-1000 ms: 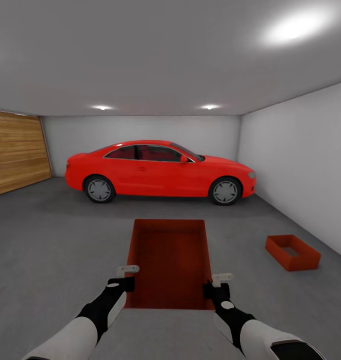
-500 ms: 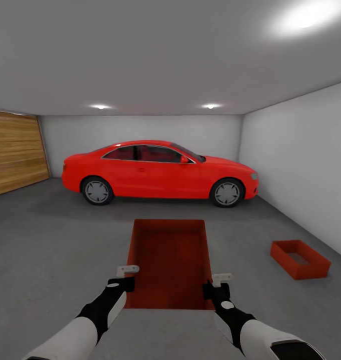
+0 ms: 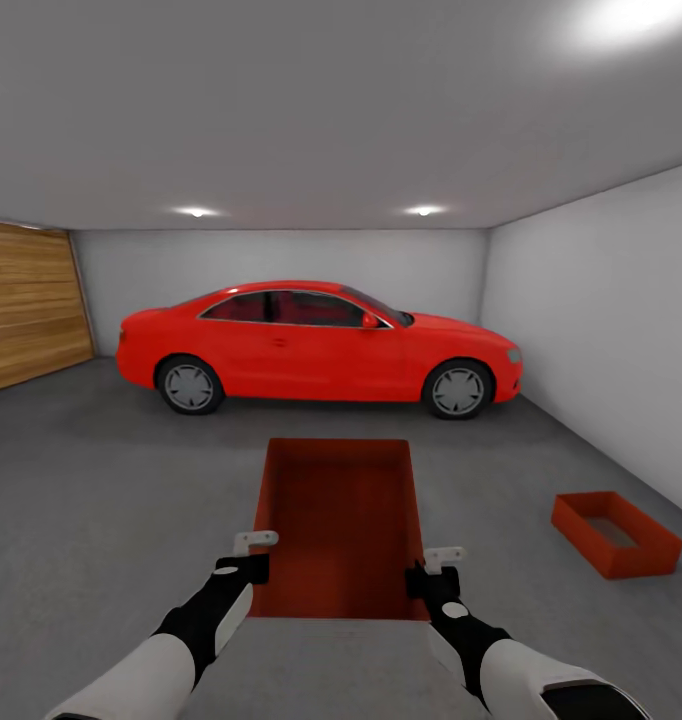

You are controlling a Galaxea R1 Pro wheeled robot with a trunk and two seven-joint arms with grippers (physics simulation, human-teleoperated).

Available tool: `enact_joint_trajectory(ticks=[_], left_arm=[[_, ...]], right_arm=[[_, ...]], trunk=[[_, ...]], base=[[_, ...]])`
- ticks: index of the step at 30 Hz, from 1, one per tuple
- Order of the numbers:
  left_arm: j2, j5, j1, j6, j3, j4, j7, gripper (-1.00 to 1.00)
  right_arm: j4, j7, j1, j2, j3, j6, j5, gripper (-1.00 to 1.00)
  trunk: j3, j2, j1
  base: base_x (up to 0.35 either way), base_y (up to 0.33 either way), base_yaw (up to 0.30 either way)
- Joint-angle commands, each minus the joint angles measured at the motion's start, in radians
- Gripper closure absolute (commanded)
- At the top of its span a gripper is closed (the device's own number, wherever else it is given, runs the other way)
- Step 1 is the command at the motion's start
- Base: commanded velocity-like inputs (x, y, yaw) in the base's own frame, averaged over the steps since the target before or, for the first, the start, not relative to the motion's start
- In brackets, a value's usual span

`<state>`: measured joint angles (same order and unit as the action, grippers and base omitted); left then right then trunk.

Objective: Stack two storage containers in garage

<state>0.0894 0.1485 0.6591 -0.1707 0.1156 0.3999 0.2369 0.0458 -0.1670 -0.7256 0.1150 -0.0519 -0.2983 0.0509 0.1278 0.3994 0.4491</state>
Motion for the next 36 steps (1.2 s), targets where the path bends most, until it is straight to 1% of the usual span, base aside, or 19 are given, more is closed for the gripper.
enact_joint_trajectory(ticks=[1,36], left_arm=[[0.003,-0.003,0.001,-0.006,-0.01,0.008,0.012,1.0],[0.003,-0.003,0.001,-0.006,-0.01,0.008,0.012,1.0]], right_arm=[[-0.003,-0.006,0.0,0.0,0.011,-0.003,-0.009,1.0],[-0.004,0.0,0.0,0.0,0.011,-0.006,-0.009,1.0]], trunk=[[0.0,0.001,0.001],[0.0,0.001,0.001]], base=[[0.32,0.0,0.0],[0.32,0.0,0.0]])
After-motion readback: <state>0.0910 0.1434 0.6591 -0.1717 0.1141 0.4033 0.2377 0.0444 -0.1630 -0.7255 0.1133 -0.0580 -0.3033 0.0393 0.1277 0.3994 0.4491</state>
